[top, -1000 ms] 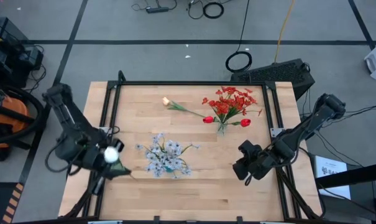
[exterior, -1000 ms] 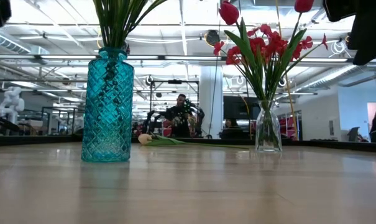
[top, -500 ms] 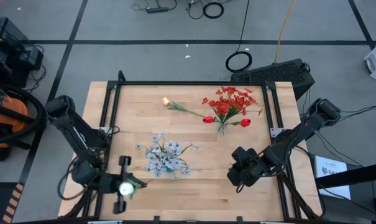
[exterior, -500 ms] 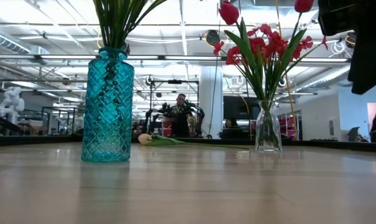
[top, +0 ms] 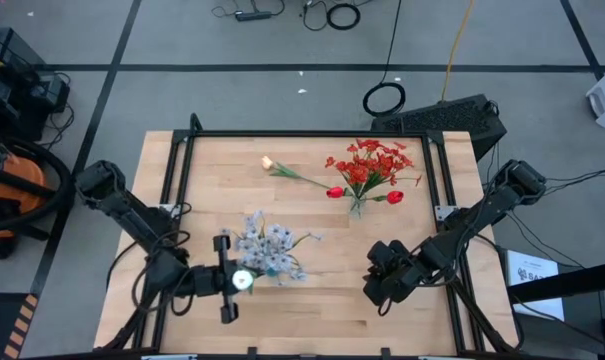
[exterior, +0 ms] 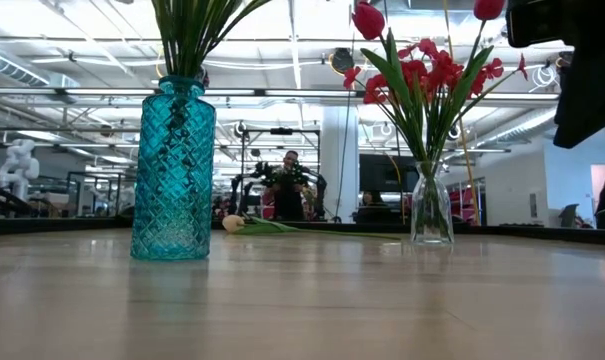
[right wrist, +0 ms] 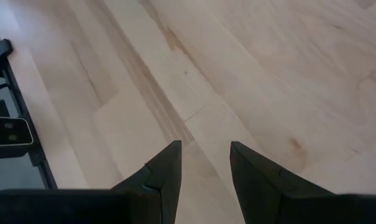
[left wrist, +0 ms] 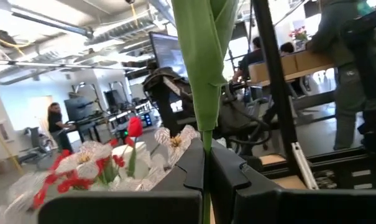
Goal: Sort flowers into vase by color
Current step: Put the white flower into the flower vase
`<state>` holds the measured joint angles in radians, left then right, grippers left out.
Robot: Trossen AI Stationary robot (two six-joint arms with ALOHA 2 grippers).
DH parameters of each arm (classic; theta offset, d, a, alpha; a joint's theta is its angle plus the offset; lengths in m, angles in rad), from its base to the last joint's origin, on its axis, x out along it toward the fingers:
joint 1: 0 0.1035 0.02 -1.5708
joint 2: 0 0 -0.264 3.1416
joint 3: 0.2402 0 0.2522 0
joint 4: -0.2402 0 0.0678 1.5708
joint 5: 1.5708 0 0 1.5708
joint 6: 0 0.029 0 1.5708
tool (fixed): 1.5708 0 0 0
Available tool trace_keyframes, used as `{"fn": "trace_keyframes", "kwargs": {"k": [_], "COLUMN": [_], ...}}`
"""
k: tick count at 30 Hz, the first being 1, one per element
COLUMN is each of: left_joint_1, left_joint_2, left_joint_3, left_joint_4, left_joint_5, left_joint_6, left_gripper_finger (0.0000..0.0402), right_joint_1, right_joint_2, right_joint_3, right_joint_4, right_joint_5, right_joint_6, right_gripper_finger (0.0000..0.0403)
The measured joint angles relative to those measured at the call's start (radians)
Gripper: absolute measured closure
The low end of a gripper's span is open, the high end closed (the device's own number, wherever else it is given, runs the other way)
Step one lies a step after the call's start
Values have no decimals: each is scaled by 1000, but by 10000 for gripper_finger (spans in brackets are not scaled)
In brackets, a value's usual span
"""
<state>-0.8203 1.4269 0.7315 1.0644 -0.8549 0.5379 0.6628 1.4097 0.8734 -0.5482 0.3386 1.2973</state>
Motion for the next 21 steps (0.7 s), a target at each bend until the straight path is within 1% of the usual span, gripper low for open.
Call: {"fn": "trace_keyframes", "kwargs": {"k": [3,9,11,15,21], "left_joint_1": [27,48,43,27,26], "left_joint_2": [0,20,27,27,24], "left_joint_3": [0,0,0,0,0], "left_joint_4": [-6,-9,-31,-62,-42], "left_joint_5": [64,70,59,4,-18], "left_joint_6": [-6,-21,-47,-93,-57], "left_gripper_finger": [395,395,395,395,395], "right_joint_1": [0,0,0,0,0], "right_joint_2": [0,0,0,0,0], "right_joint_3": [0,0,0,0,0], "right_joint_4": [0,0,0,-1,-1], "right_joint_5": [0,0,0,0,0], "right_joint_6": [-14,-27,-31,-31,-31], "right_gripper_finger": [275,275,275,275,275]}}
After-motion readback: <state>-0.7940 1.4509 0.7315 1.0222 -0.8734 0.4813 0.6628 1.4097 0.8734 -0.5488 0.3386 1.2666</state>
